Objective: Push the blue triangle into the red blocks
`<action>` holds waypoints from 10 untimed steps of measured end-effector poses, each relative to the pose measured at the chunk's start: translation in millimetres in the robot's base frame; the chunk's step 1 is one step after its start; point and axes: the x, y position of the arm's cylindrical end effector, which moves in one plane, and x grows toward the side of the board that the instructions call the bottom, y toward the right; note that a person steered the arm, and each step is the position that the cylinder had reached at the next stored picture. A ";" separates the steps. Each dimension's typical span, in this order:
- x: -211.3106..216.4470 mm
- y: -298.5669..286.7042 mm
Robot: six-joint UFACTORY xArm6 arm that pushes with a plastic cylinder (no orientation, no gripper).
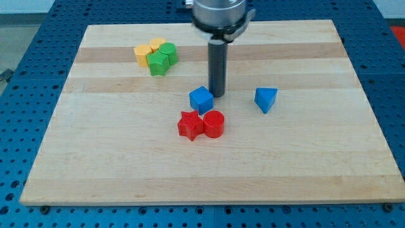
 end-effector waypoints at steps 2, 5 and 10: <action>11.3 -40.9; -46.5 185.9; 13.4 86.2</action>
